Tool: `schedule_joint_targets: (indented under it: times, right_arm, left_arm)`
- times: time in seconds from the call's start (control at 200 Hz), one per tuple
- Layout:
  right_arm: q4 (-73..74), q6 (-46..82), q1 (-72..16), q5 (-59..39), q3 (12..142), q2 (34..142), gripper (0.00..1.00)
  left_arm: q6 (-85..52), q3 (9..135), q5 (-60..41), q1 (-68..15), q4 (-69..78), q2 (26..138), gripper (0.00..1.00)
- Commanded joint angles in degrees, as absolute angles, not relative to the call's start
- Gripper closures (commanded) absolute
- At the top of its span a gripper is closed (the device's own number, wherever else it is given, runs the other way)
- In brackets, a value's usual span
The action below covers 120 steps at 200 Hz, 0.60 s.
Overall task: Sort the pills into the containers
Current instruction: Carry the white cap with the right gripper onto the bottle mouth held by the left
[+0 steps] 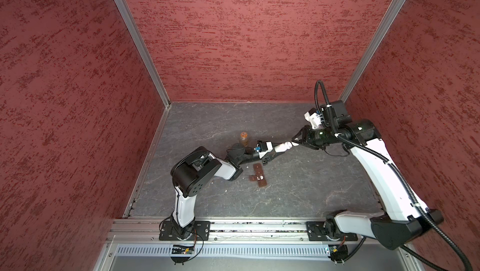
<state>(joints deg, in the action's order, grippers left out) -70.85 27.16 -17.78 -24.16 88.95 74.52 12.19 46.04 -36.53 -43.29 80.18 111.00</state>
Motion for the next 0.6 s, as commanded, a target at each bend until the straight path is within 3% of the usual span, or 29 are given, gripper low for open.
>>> schedule_joint_targets:
  times: [0.0, 0.596]
  right_arm:
    - [-72.7, 24.9, -17.5, -25.1, 88.0, 74.8, 0.72]
    - [-69.6, 23.4, -17.5, -29.0, 83.7, 76.3, 0.72]
  left_arm:
    - [10.6, 47.0, -38.9, -42.9, 81.0, 112.5, 1.00]
    - [10.0, 47.5, -39.5, -43.4, 81.0, 112.2, 1.00]
